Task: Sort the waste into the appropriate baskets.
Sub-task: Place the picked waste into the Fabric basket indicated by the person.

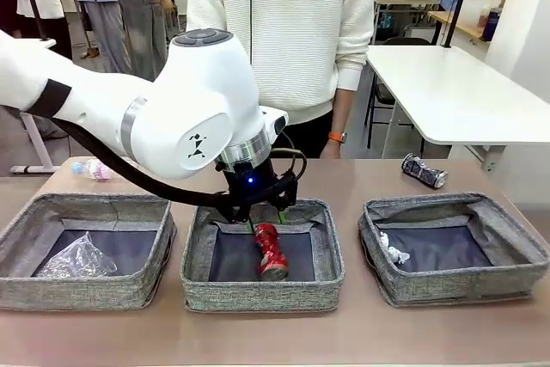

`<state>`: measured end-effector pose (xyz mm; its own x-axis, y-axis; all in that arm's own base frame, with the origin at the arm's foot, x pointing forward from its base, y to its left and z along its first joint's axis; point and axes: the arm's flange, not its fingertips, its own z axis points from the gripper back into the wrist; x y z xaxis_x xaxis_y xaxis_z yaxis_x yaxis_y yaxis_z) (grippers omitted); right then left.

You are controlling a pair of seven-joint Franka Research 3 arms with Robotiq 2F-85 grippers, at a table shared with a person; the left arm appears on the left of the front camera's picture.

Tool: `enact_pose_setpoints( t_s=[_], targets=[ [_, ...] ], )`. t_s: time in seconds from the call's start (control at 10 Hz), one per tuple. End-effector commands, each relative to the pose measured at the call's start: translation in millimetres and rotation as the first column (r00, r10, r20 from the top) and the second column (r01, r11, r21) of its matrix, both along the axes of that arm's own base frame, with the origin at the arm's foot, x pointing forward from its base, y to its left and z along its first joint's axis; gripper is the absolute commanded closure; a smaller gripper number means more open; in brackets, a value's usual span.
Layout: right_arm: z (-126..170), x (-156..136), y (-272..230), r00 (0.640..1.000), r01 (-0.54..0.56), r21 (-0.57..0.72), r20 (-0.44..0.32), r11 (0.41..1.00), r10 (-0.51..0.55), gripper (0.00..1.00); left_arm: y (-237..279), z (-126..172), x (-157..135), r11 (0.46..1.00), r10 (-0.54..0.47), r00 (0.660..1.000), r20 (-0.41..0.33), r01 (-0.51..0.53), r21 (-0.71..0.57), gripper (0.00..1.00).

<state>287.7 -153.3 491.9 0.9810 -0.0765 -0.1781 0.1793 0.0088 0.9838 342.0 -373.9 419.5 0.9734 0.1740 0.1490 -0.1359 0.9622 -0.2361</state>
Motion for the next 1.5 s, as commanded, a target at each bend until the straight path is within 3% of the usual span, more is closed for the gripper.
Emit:
enact_pose_setpoints(
  t_s=[0.0, 0.3, 0.5, 0.6, 0.7, 0.8, 1.0, 1.2, 1.4],
  targets=[
    [6, 0, 0, 1.0, 0.001, 0.012, -0.007, 1.0, -0.001, 0.0, 3, 7, 0, 1.0, -0.015, 1.0, -0.002, 0.015, -0.021, 0.01],
    [6, 0, 0, 1.0, 0.001, 0.012, -0.007, 1.0, -0.001, 0.0, 5, 11, -1, 0.997, -0.049, 0.999, -0.011, 0.048, -0.062, 0.0],
    [6, 0, 0, 1.0, 0.001, 0.012, -0.007, 1.0, -0.001, 0.0, 8, 20, -4, 0.968, -0.178, 0.982, -0.061, 0.163, -0.191, 0.0],
    [6, 0, 0, 1.0, 0.001, 0.012, -0.007, 1.0, -0.001, 0.0, 22, 41, -9, 0.874, -0.368, 0.928, -0.058, 0.324, -0.361, 0.0],
    [6, 0, 0, 1.0, 0.001, 0.012, -0.007, 1.0, -0.001, 0.0, 47, 69, -14, 0.735, -0.506, 0.862, 0.014, 0.439, -0.517, 0.0],
    [6, 0, 0, 1.0, 0.001, 0.012, -0.007, 1.0, -0.001, 0.0, 80, 96, -17, 0.593, -0.569, 0.813, 0.125, 0.511, -0.623, 0.0],
    [6, 0, 0, 1.0, 0.001, 0.012, -0.007, 1.0, -0.001, 0.0, 152, 135, -22, 0.555, -0.438, 0.863, 0.253, 0.481, -0.679, 0.0],
    [6, 0, 0, 1.0, 0.001, 0.012, -0.007, 1.0, -0.001, 0.0, 234, 147, -18, 0.622, -0.23, 0.947, 0.225, 0.321, -0.715, 0.0],
    [6, 0, 0, 1.0, 0.001, 0.012, -0.007, 1.0, -0.001, 0.0, 341, 145, -30, 0.591, -0.176, 0.962, 0.208, 0.272, -0.759, 0.0]
  ],
)
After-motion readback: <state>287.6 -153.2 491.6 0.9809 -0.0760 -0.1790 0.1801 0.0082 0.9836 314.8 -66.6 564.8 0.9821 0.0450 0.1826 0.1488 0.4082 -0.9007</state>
